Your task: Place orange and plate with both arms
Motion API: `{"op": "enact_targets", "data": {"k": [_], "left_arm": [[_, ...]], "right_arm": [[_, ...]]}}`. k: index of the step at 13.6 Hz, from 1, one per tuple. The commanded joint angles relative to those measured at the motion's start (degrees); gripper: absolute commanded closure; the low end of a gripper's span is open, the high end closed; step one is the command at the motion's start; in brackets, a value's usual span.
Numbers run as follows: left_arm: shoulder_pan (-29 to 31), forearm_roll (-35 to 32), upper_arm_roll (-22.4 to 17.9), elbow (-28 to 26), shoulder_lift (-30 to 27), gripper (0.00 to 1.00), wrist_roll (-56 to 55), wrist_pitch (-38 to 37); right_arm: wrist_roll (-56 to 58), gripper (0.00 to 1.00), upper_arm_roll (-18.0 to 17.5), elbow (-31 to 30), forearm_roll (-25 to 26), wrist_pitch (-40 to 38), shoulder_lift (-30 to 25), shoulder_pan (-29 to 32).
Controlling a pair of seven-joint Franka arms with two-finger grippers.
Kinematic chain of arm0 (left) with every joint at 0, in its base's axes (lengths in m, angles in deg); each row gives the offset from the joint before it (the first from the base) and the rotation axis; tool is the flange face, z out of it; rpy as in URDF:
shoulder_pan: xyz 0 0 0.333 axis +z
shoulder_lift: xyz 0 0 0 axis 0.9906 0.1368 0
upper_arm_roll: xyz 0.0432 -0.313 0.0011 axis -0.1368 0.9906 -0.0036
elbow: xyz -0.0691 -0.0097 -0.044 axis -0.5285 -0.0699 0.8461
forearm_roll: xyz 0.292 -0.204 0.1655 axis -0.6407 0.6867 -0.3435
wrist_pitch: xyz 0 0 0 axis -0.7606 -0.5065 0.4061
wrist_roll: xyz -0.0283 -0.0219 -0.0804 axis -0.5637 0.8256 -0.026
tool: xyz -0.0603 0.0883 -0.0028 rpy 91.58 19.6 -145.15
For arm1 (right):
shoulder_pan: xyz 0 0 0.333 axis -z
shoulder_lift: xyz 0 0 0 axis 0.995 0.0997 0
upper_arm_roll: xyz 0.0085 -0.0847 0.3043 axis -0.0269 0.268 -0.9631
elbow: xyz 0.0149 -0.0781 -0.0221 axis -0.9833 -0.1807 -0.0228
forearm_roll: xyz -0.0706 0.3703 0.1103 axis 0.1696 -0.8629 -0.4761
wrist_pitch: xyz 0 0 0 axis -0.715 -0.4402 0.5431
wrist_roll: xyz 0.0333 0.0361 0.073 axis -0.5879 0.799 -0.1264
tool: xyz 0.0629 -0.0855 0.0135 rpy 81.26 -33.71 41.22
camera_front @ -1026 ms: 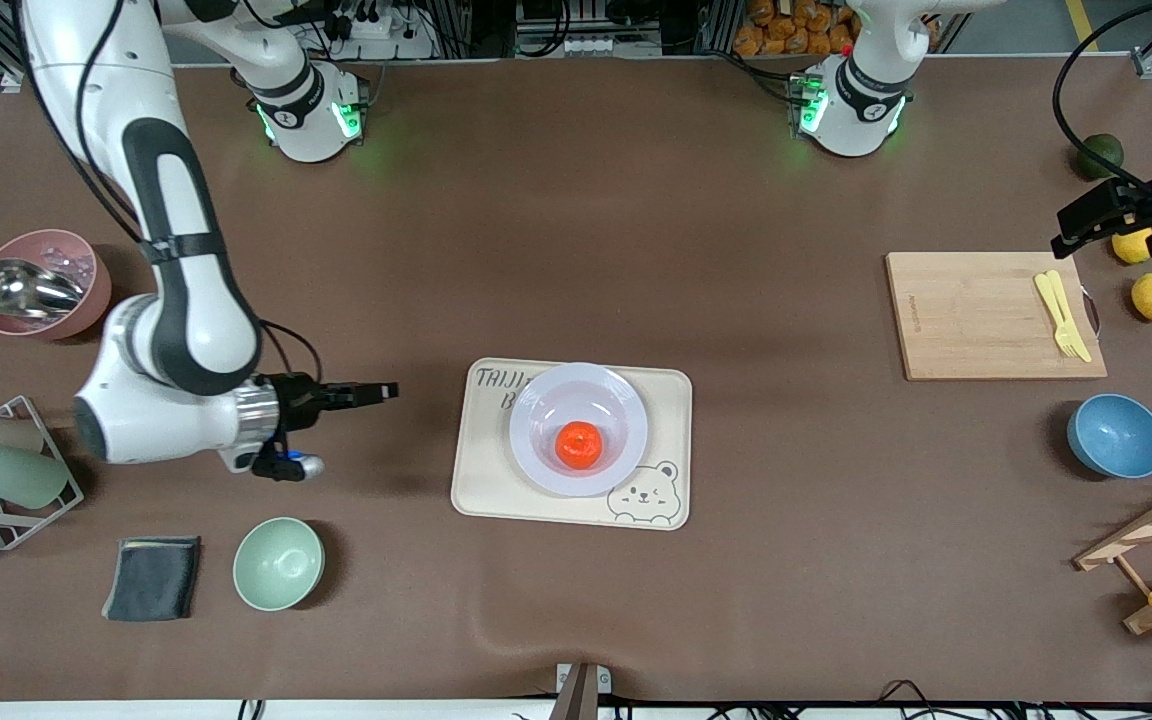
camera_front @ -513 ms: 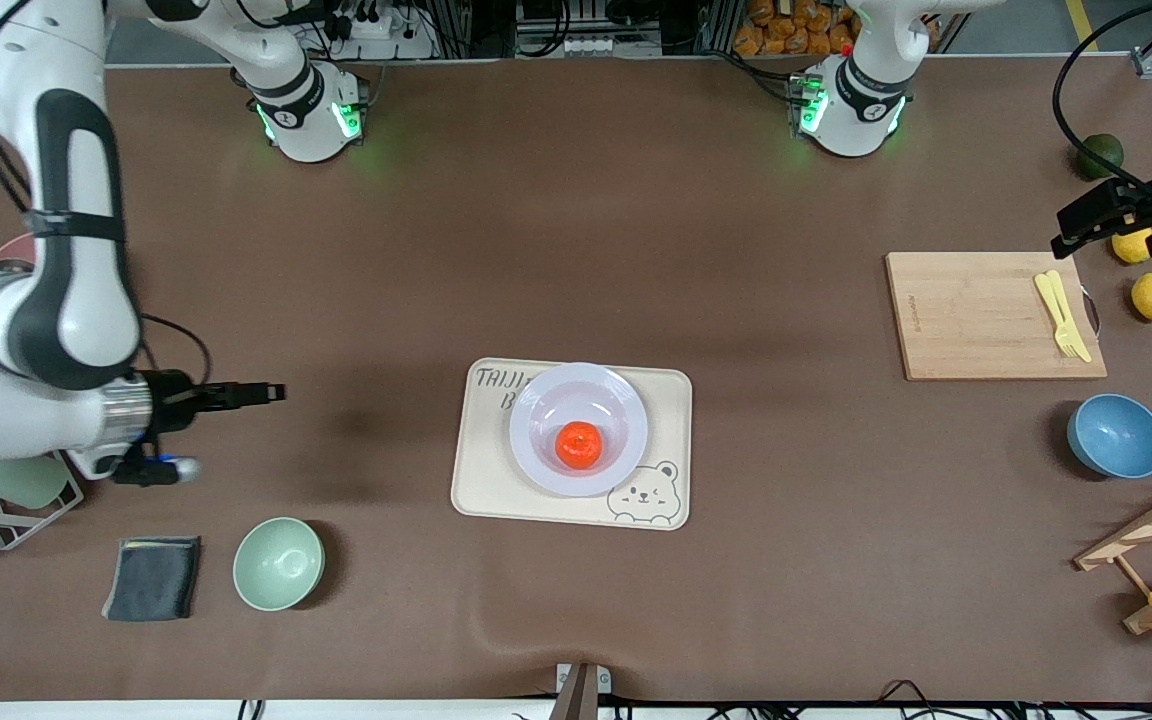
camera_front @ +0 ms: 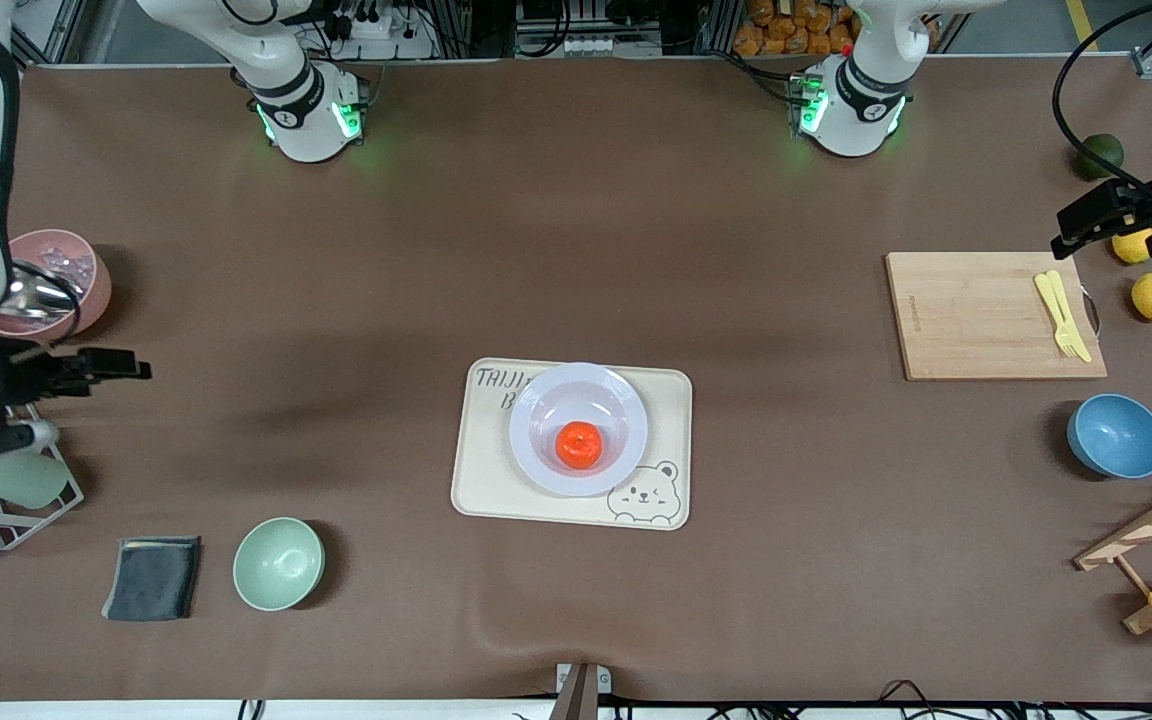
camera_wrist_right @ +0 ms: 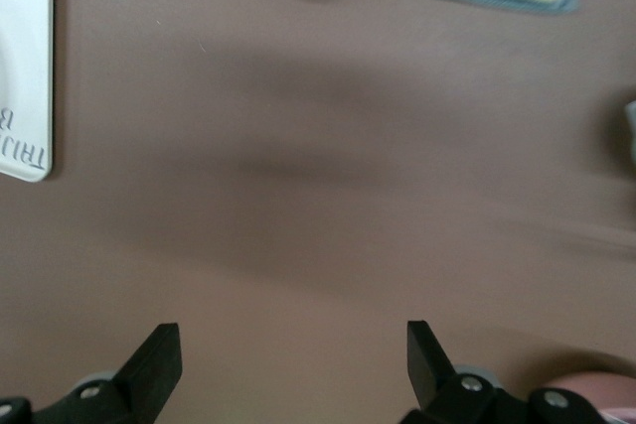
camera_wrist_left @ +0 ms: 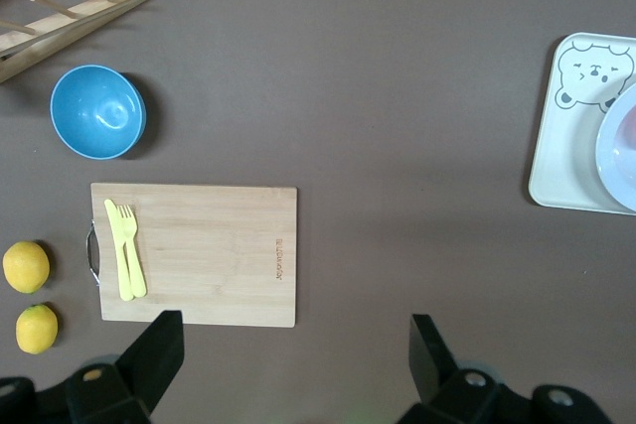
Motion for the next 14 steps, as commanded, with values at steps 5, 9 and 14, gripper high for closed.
{"op": "enact_targets", "data": {"k": [5,9,14], "left_arm": [[0.03,-0.64,0.27,-1.1,-1.26,0.0,-0.53,0.9],[0.03,-0.56,0.27,-1.1,-1.44,0.0,0.0,0.9],[-0.33,-0.73,0.36,-1.1,-1.09,0.0,-0.43,0.99]], "right_arm": [[-1.86,0.0,-12.58,-2.33,10.16,-2.65,-10.85,8.93],[-7.57,0.0,-18.24,-2.59,11.5,-6.09,-14.72,12.56],[-7.94,0.0,-18.33,-10.82,11.5,-0.23,-20.78,12.92]]}}
